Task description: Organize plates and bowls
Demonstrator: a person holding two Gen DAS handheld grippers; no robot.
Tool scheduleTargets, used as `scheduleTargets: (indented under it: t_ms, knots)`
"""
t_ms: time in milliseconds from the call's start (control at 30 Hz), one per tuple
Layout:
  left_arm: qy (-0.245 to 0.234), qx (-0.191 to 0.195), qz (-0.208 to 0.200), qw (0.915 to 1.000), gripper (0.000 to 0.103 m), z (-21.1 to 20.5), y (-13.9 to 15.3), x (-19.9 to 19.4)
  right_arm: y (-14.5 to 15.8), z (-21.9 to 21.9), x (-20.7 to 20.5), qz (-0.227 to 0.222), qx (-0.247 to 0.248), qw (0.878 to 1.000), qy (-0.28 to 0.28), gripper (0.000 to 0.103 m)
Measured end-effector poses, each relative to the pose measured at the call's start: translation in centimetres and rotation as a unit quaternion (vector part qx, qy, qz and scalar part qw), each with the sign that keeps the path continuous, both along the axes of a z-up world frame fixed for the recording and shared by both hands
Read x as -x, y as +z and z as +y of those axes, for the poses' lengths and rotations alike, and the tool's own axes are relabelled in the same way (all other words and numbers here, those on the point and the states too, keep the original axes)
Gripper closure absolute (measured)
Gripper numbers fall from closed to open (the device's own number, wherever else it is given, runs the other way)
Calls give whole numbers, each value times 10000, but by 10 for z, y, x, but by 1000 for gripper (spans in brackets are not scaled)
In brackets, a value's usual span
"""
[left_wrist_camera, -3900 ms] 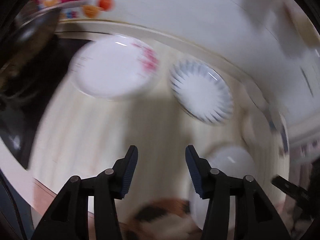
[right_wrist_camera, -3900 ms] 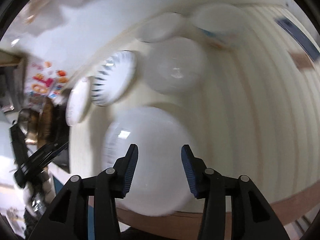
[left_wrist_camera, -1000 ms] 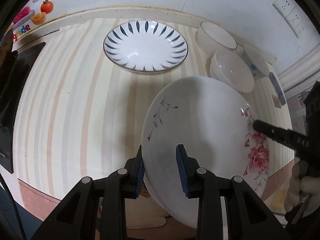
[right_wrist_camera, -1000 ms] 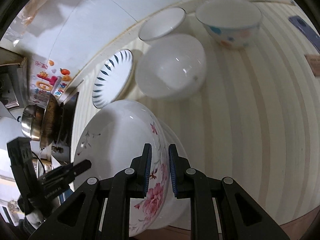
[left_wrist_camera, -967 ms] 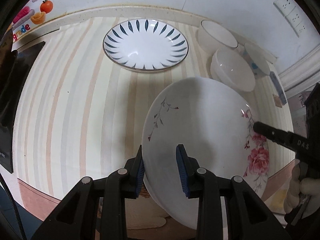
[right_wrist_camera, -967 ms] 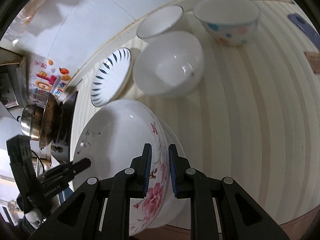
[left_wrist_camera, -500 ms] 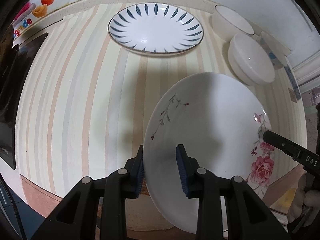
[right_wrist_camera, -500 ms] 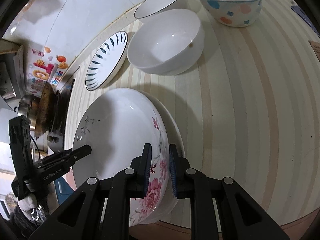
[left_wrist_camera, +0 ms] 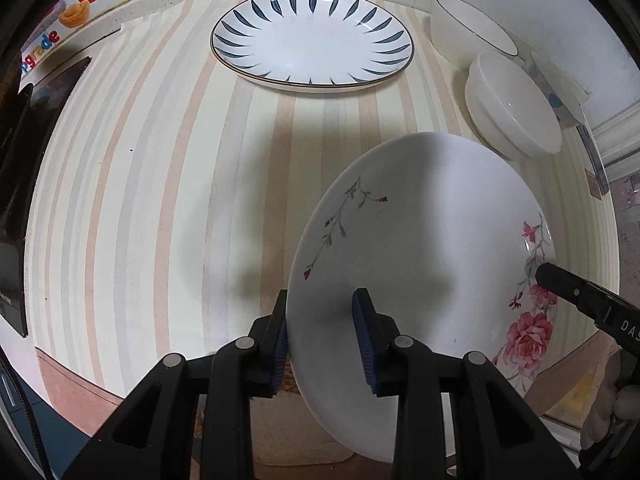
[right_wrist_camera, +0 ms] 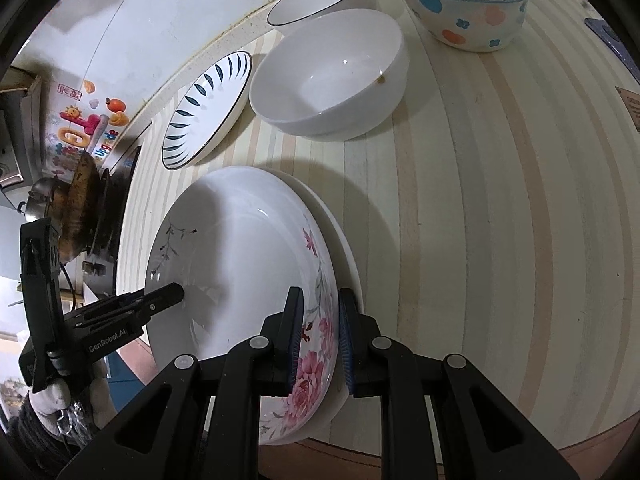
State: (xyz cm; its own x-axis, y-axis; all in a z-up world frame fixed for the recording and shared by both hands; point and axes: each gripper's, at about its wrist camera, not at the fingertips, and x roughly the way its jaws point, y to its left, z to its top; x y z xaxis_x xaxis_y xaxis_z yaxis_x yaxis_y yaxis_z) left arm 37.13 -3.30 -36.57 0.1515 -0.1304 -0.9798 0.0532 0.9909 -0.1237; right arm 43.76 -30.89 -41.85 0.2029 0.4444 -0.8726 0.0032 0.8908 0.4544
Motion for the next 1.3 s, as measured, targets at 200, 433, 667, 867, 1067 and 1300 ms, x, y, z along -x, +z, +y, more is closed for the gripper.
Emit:
scheduleTargets:
  t_ms: [200,433,667,867,1067,1300]
  knots:
    - [-91,-110,11,9999,75,0,0,-3,3,4,-2,73,134,9999,-17,84]
    - [-132,-114,60,9998,75,-3,-6,-4,6,6,-6,210,245,9995,-1,82]
    - [-157,-106,131,9997,75,-6,-10,-7,7,4,-13,477,273,9985,-48,82]
    - [-183,-6,198,9996,75,-2,-9,-12,5,1,-14,749,180,9970,-20,82]
    - [-220,51,158,9996,75,7,2,-21,7,-1,-15,972,235,9949,114,81]
    - [-3,248,-197,9995,75,36,38,-60,26,-5,-25,987,245,9948,33,79]
